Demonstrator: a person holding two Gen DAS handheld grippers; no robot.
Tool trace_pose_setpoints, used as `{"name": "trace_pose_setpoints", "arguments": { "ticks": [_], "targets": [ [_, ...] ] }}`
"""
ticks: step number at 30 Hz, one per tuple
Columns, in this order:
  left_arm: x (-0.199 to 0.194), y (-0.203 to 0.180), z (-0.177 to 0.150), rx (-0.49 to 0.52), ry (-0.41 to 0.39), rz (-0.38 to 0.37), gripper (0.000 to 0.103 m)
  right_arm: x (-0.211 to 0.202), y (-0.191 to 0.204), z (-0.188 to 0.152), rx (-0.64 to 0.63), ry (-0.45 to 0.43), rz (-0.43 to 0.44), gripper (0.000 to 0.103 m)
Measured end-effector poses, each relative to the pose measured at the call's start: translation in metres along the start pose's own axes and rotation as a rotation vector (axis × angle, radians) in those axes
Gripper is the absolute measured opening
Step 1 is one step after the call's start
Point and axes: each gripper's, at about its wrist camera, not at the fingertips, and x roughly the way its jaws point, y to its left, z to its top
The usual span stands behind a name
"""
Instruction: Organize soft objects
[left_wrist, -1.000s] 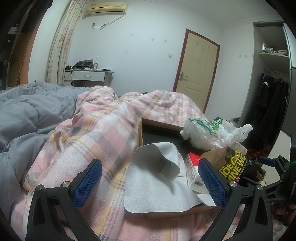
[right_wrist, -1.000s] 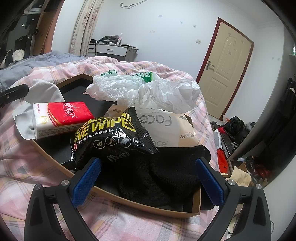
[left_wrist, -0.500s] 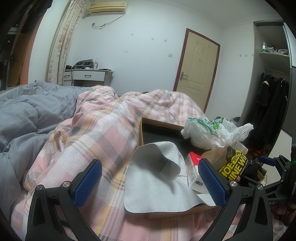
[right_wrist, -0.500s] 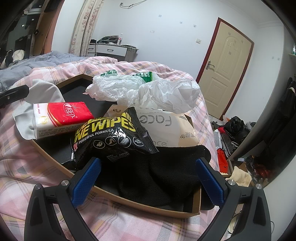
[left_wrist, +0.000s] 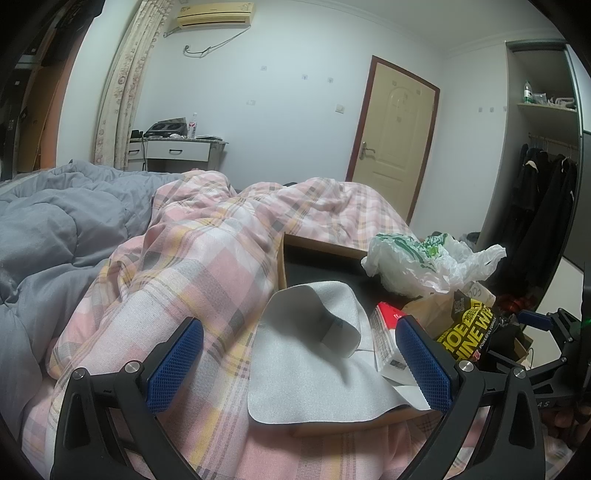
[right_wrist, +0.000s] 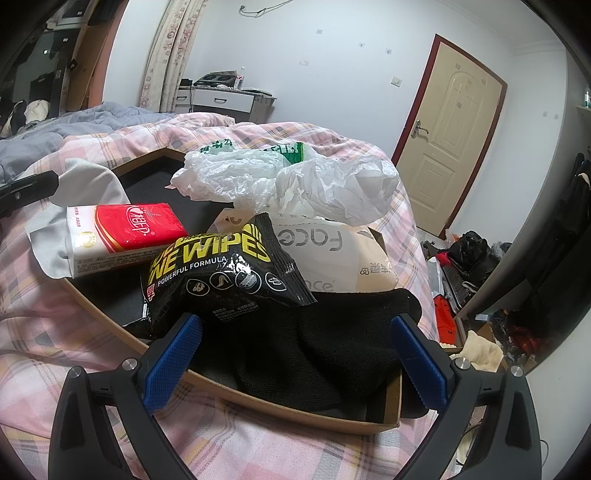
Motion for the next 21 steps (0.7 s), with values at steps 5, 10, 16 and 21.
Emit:
{"name": "trace_pose_setpoints", "arguments": {
  "ticks": [5, 10, 16, 21],
  "targets": [
    [-0.0004, 0.0014, 0.0001, 0.000, 0.001, 0.001, 0.103, 0.0000, -0.0003, -0.0001, 0.001, 0.000, 0.001, 0.101],
    [0.0002, -0.0004, 0.0004, 0.001, 0.001, 0.001, 0.103, -0.0004, -0.0001, -0.0001, 0.001, 0.000, 0.001, 0.101],
    [0.0002, -0.0002, 0.0007, 0.001, 0.001, 0.001, 0.103, -0.0004, -0.0012, -0.0002, 0.001, 0.000, 0.002, 0.101],
    [0.0007, -0.0014, 0.0009, 0.002, 0.001, 0.001, 0.103, -0.0005, -0.0004, 0.0000, 0.002, 0.000, 0.002, 0.101]
  ]
}}
